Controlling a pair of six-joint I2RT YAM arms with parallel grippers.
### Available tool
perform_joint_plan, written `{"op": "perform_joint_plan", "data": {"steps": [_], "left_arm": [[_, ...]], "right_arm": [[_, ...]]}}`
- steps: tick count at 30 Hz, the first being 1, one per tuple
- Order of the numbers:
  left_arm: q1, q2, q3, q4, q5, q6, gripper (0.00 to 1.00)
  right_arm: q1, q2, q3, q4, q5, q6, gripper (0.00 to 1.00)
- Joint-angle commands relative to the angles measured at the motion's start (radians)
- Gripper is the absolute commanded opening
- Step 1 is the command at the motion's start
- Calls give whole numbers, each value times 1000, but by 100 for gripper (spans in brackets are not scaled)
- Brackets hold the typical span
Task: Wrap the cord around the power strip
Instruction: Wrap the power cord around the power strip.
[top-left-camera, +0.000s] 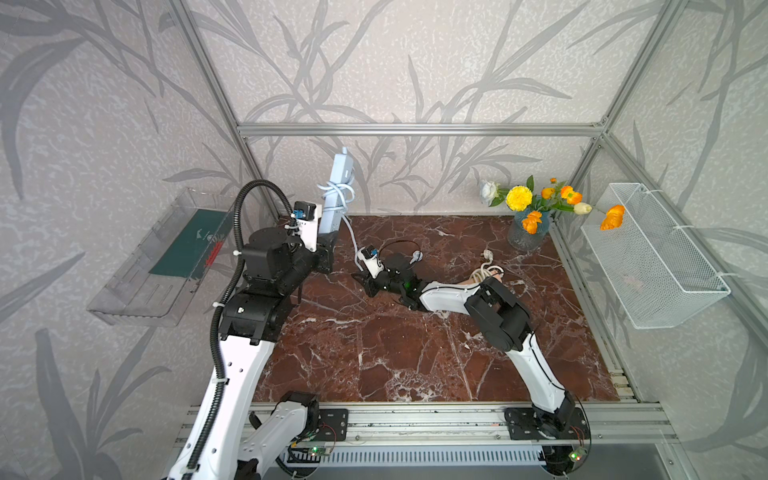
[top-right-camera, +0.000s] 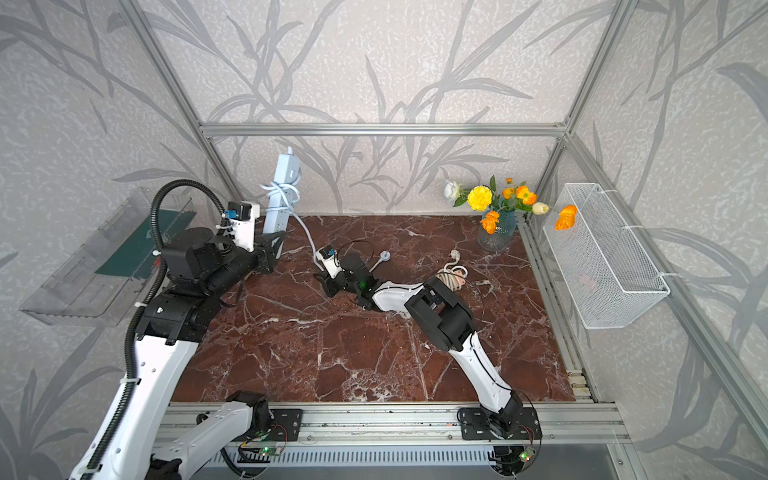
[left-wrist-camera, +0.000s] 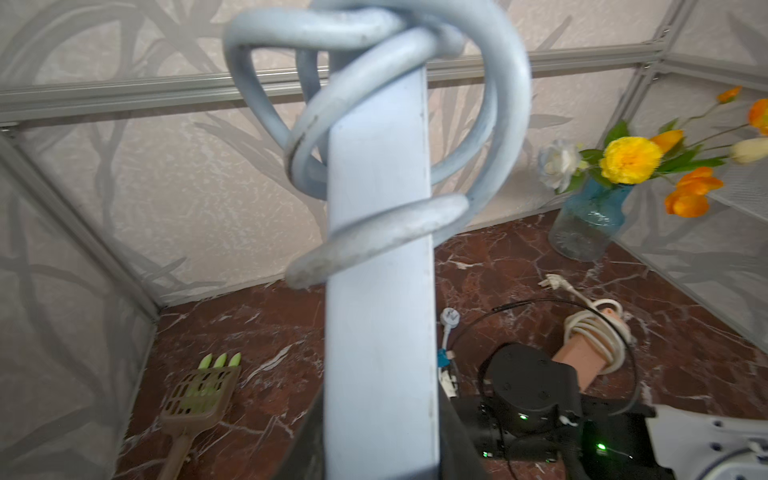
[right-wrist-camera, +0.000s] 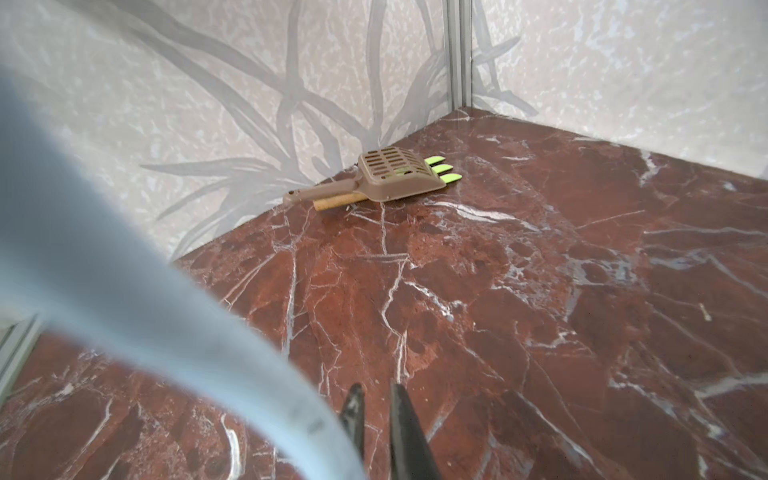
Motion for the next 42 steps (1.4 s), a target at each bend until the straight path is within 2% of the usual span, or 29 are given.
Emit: {"op": "perform_joint_plan", "data": {"steps": [1, 5, 9, 11, 16, 21, 24, 27, 30, 34, 38, 42], "left_arm": [[32, 38, -3, 61, -262, 78, 0], [66, 122, -82, 51, -330, 85, 0], [78, 208, -160, 54, -380, 162, 0], [78, 225, -181, 38, -335, 187, 0], [50, 221, -213, -23, -114, 224, 0], [-65, 214, -237, -121, 114, 317, 0], [-141, 220, -231, -214, 187, 402, 0], [-178, 207, -227, -274, 251, 438, 0], [-210, 185, -206, -353, 305, 460, 0], [-241, 151, -158, -467, 352, 492, 0], [-241, 50, -160, -473, 492, 502, 0], [-240, 5, -128, -508, 554, 529, 0]], "right_arm": [[47, -106, -71, -136, 27, -173, 1], [52, -260, -182, -171, -26, -328, 0], [65, -421, -193, -305, -142, -506, 0], [71, -481, -172, -379, -156, -583, 0], [50, -564, -66, -479, -128, -701, 0], [-27, -526, 136, -527, -226, -696, 0], [-61, -467, 308, -686, -239, -788, 0], [-104, -410, 458, -832, -227, -882, 0], [-151, -363, 579, -946, -254, -910, 0], [-174, -324, 654, -1017, -260, -942, 0], [-234, -281, 676, -965, -333, -845, 0], [-274, -214, 719, -933, -367, -802, 0]]}}
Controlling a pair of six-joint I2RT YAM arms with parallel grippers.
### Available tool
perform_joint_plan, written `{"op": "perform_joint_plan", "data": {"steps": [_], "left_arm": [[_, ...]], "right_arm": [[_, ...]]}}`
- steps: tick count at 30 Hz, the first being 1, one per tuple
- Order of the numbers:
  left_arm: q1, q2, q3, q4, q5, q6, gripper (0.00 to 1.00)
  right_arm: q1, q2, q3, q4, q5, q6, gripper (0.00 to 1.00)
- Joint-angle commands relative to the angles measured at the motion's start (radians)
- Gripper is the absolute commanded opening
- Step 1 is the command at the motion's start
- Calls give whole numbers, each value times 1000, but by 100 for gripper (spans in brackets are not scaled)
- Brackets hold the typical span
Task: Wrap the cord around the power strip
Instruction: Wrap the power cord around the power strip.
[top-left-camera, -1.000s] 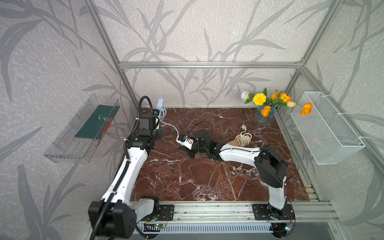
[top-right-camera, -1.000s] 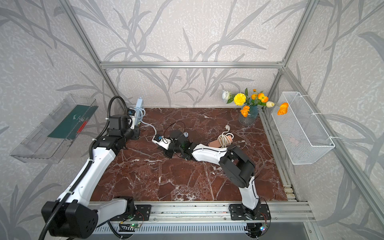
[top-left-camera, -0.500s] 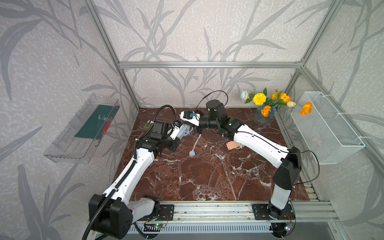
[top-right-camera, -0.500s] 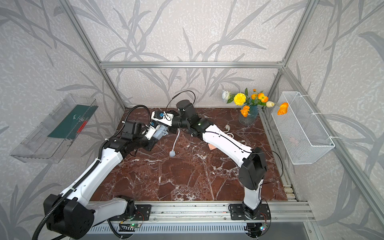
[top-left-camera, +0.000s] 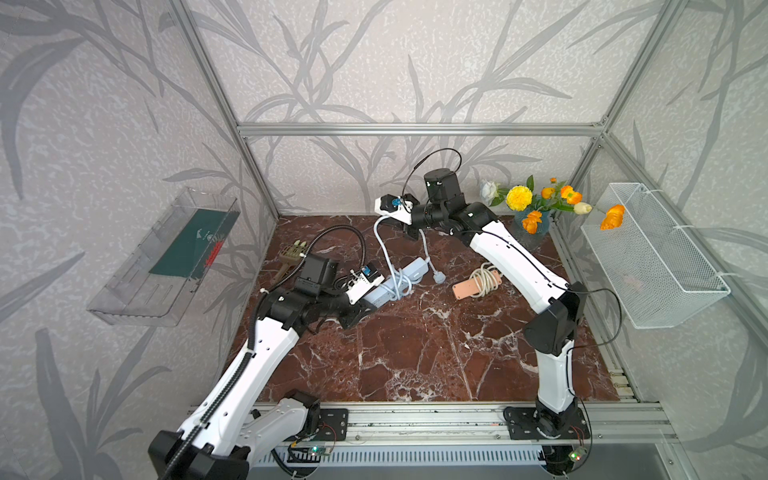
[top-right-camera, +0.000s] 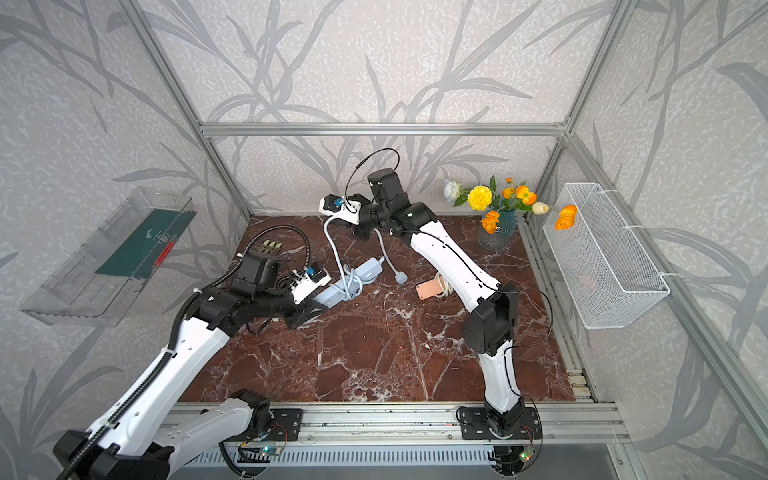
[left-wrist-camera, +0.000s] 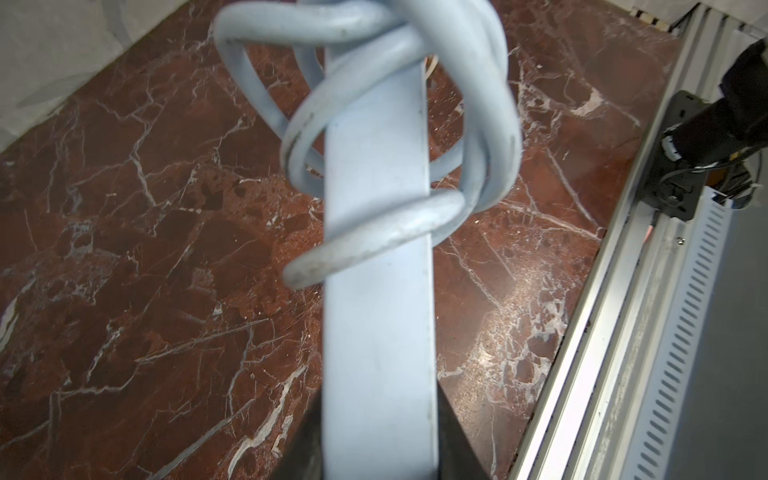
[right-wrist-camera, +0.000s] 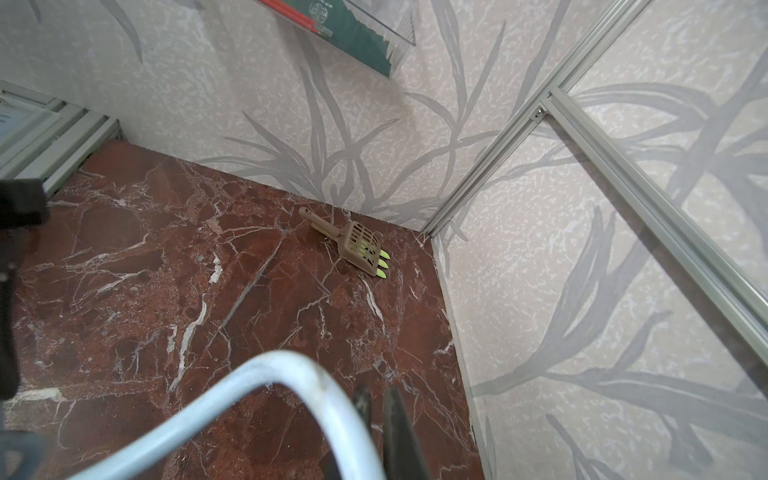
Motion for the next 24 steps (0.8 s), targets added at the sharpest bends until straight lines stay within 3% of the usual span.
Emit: {"op": "perform_joint_plan", "data": {"steps": [1, 6, 12, 20, 24], "left_arm": [[-18, -44, 54, -103, 188, 112, 0], [16, -120, 107, 17, 274, 64, 0], [116, -174, 159, 201, 391, -66, 0], [125, -177, 121, 391, 307, -185, 0], [125, -166, 122, 450, 283, -222, 0]], "right_arm": [[-53, 57, 55, 137, -32, 81, 0], [-81, 121, 31, 356, -104, 312, 1], [-91, 164, -108, 693, -73, 611, 17], [-69, 135, -384, 1036, 12, 878, 32], [-20, 103, -525, 1108, 112, 873, 40]]}}
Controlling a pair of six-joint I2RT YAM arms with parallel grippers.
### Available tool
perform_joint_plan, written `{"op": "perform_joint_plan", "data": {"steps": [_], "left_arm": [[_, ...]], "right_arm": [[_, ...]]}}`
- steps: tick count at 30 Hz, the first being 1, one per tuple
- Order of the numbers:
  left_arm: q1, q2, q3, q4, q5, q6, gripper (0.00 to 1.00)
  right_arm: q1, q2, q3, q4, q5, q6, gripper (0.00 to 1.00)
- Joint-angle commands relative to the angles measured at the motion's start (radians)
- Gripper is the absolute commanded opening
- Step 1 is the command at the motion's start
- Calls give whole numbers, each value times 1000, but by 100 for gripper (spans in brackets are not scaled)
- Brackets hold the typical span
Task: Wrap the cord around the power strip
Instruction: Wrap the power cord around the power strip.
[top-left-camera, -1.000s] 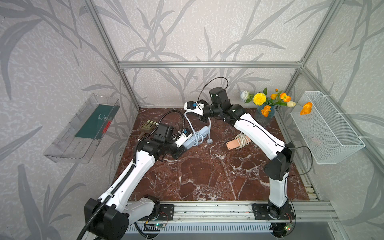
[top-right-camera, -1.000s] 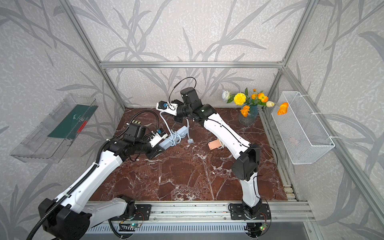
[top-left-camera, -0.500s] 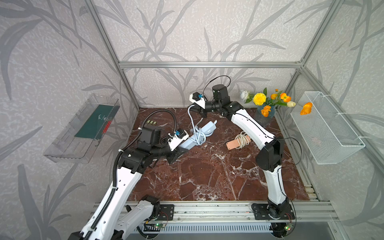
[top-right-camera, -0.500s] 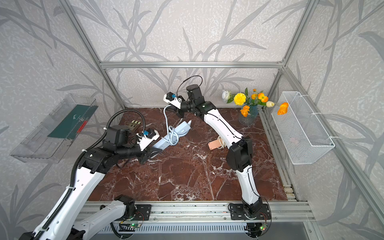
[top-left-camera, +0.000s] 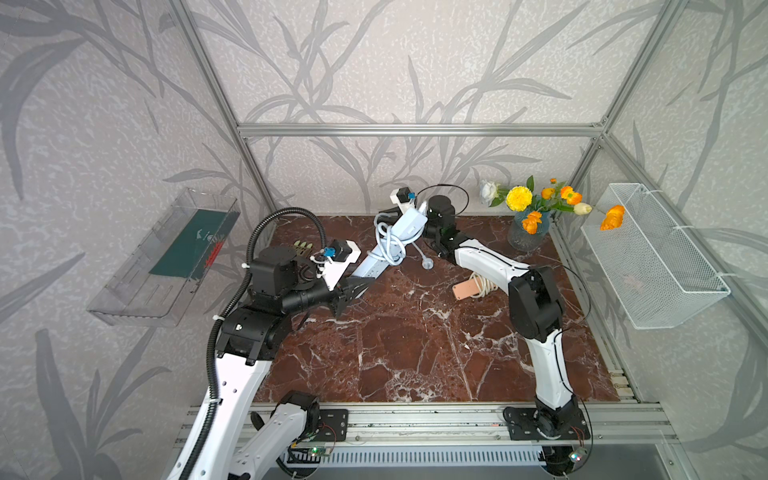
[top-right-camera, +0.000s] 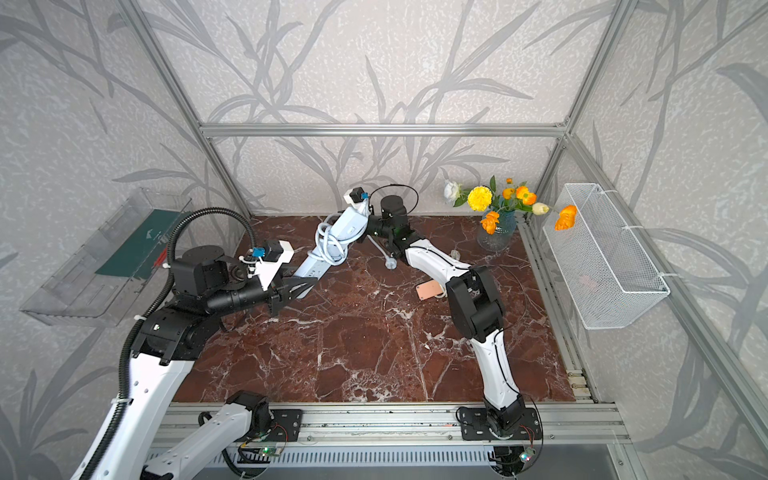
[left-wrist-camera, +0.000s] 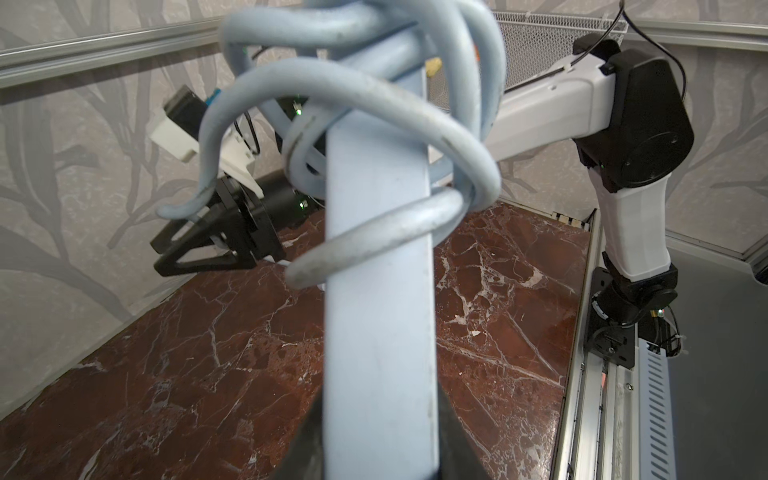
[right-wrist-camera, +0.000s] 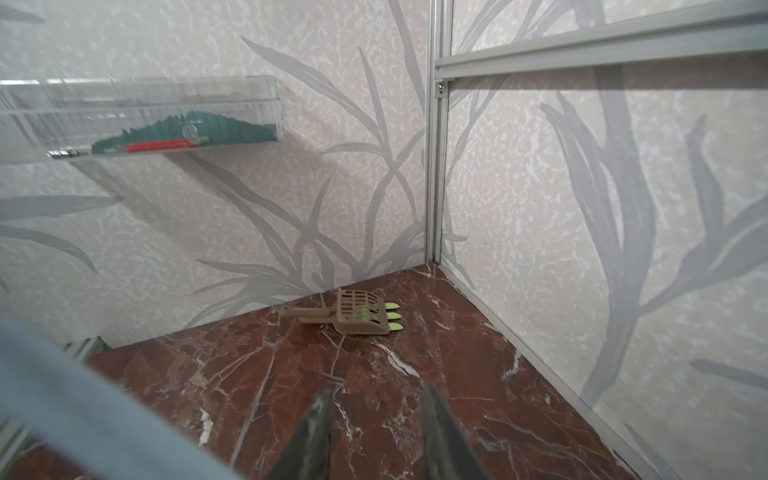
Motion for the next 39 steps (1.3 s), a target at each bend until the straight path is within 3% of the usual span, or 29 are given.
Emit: {"op": "perform_joint_plan", "data": {"steps": [1, 6, 9, 11, 15, 17, 21, 26, 32, 33, 39], "left_arm": [[-1, -26, 18, 188, 32, -33, 0], [0, -33, 21, 200, -40, -44, 0], [1, -29, 22, 219, -48, -64, 0], [2, -27, 23, 226, -63, -71, 0], [5, -27, 24, 244, -117, -86, 0], [9, -27, 24, 255, -160, -97, 0], [15, -19, 33, 253, -154, -109, 0], [17, -15, 34, 268, -129, -133, 0], [17, -14, 37, 285, -107, -164, 0], [17, -14, 38, 288, -107, -170, 0], [26, 4, 48, 279, -178, -189, 0]], "right_arm": [[35, -34, -98, 139, 160, 65, 43], [53, -36, -212, 205, 244, 100, 49], [70, -16, -210, 186, 244, 85, 48], [82, -3, -200, 174, 247, 77, 44], [97, 16, -202, 186, 259, 98, 20], [105, 15, -224, 198, 262, 104, 16], [116, -11, -306, 254, 274, 125, 35], [128, -9, -312, 234, 285, 108, 42], [139, 45, -211, 157, 359, 85, 41], [139, 59, -194, 146, 367, 83, 40], [152, 75, -209, 154, 377, 85, 7]]}}
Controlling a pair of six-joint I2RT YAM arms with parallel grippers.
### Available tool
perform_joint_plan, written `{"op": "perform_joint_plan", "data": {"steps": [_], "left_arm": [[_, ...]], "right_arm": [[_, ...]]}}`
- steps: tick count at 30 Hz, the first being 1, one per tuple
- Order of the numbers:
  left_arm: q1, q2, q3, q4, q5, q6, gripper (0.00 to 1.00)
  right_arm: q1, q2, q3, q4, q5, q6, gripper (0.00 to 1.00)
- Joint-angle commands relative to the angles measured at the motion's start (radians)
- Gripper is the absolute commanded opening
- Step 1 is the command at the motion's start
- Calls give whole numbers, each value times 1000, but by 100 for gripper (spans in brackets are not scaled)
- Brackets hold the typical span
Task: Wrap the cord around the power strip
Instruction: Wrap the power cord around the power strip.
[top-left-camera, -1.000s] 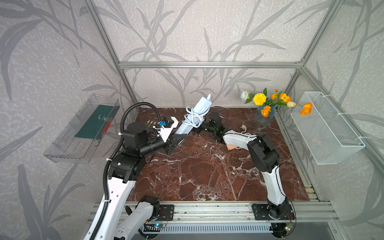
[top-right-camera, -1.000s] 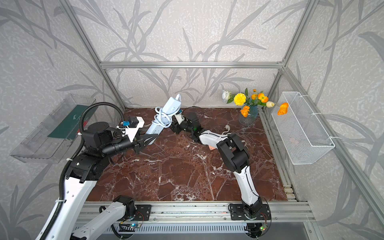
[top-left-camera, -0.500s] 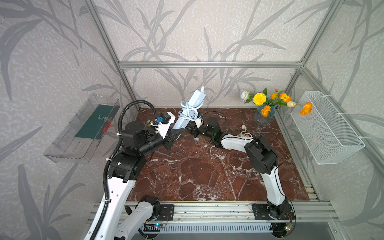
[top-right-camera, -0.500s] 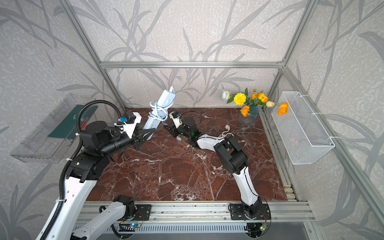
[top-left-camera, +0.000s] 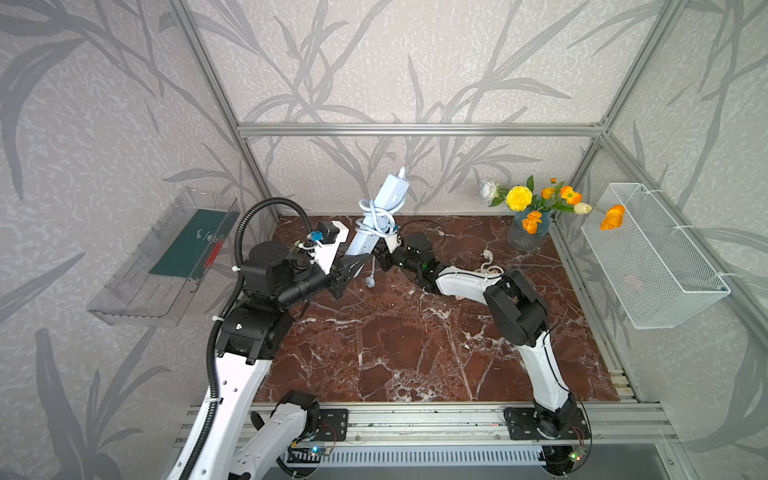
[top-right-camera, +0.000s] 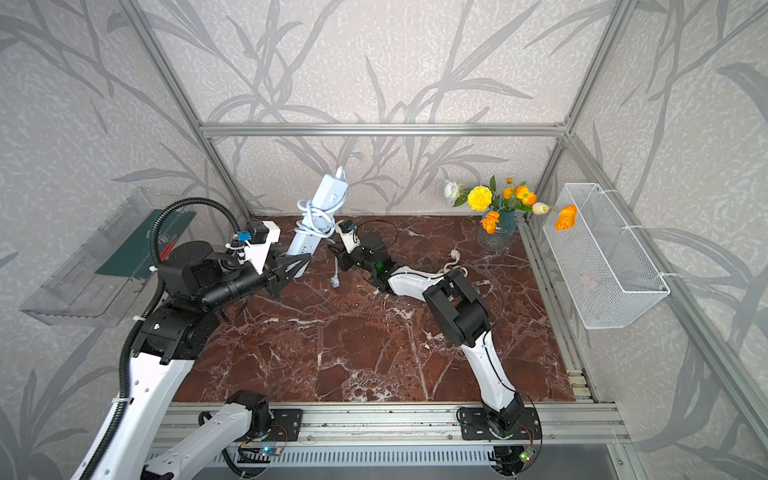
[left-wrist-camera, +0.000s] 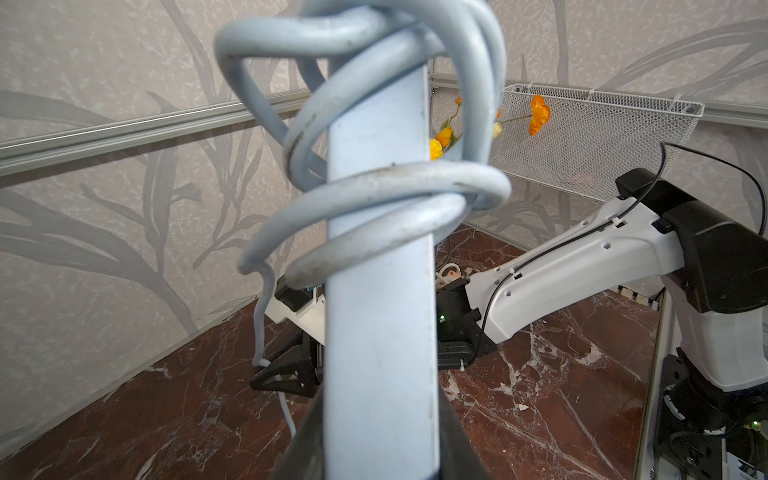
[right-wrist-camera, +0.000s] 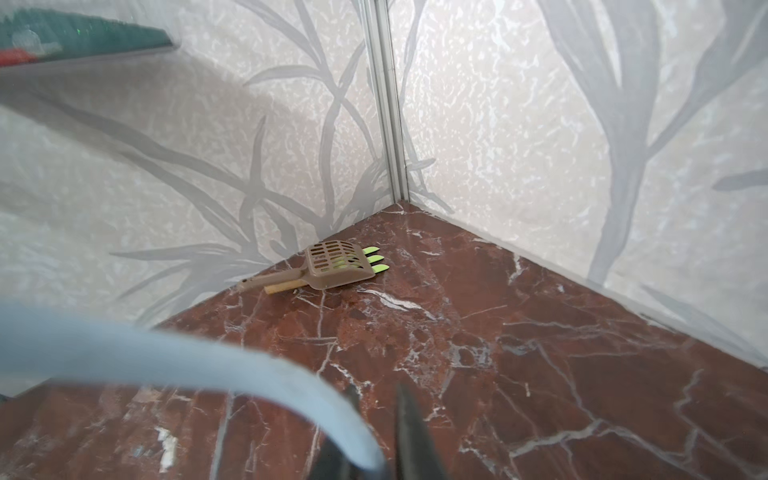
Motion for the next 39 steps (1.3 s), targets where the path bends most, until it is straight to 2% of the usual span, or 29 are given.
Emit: {"op": "perform_joint_plan", "data": {"steps": [1, 4, 7, 10, 14, 17, 19, 22, 26, 28, 30, 33, 39], "left_arm": [[16, 7, 50, 98, -59, -37, 0], [40, 51, 66, 69, -228, -52, 0], [60, 121, 70, 12, -467, -12, 0], [97, 190, 38, -32, -598, 21, 0], [138, 243, -43, -37, -651, 32, 0], [144, 299, -83, -44, -687, 55, 0], [143, 356, -77, -87, -665, 67, 0], [127, 398, -66, -123, -589, 56, 0], [57, 404, -60, -187, -505, 82, 0], [10, 420, -41, -283, -449, 97, 0], [-40, 434, -31, -372, -399, 123, 0], [-67, 440, -44, -460, -271, 117, 0], [-85, 370, -63, -475, -70, 128, 0]], "right_arm": [[12, 7, -40, -5, 37, -5, 4], [35, -55, -146, 10, 45, -30, 0], [86, -153, -280, -13, 73, -104, 0], [127, -275, -414, -50, 134, -191, 0], [147, -467, -544, -138, 196, -309, 0], [199, -616, -562, -272, 187, -519, 0], [236, -690, -552, -335, 177, -663, 0], [241, -746, -491, -382, 189, -771, 0], [237, -710, -345, -451, 268, -984, 0], [207, -663, -261, -458, 289, -1044, 0], [168, -619, -190, -466, 292, -1065, 0], [122, -559, -102, -466, 285, -1083, 0], [3, -428, 88, -564, 156, -932, 0]]}}
